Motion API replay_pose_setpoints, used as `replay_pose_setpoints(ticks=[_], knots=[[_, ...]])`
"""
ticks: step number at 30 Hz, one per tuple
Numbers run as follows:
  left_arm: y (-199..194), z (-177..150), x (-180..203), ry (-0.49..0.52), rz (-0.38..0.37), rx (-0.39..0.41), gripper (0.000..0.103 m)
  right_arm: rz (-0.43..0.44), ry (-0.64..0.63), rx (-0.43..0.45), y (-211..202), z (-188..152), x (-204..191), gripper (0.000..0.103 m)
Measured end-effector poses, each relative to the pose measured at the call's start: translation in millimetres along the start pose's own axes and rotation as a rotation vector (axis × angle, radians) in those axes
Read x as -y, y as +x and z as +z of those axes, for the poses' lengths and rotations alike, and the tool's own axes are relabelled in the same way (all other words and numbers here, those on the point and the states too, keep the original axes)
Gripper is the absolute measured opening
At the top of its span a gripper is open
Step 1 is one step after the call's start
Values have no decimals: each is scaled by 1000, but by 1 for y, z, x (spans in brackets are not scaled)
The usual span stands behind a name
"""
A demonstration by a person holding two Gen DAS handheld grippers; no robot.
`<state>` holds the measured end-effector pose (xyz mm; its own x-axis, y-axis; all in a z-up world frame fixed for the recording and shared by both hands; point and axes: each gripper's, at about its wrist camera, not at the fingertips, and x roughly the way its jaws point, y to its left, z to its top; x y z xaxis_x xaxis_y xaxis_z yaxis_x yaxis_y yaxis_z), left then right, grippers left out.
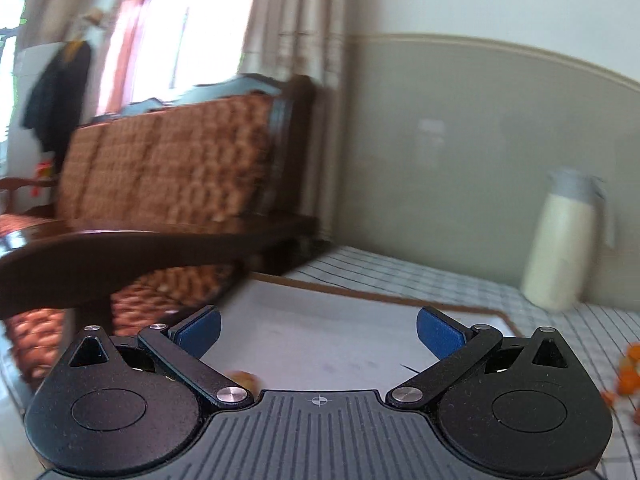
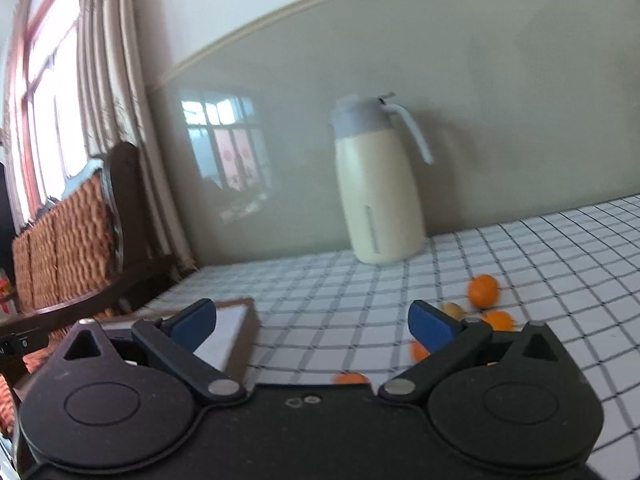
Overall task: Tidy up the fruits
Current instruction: 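Open both tools to drop the carrot piece and orange into the tray, then grasp the orange carrot slice with the left tool while the right tool grasps the mangosteen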
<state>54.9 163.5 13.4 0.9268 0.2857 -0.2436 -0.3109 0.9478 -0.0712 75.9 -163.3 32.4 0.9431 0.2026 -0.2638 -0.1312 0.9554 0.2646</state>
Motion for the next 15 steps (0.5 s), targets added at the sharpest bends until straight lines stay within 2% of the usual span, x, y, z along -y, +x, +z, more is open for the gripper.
replay_pose_setpoints(ticks=[8,13,15], knots=[[-18,-8,72,110,-139,-41,103,-92,-8,-55,-22,0,31,94],[-27,-13,103,135,-200,-53,103,-123,-13,-82,-36,-2,46,79],[-32,-16,116,146,-229,-53,97,-133,-15,-97,-39,-4,50,71]])
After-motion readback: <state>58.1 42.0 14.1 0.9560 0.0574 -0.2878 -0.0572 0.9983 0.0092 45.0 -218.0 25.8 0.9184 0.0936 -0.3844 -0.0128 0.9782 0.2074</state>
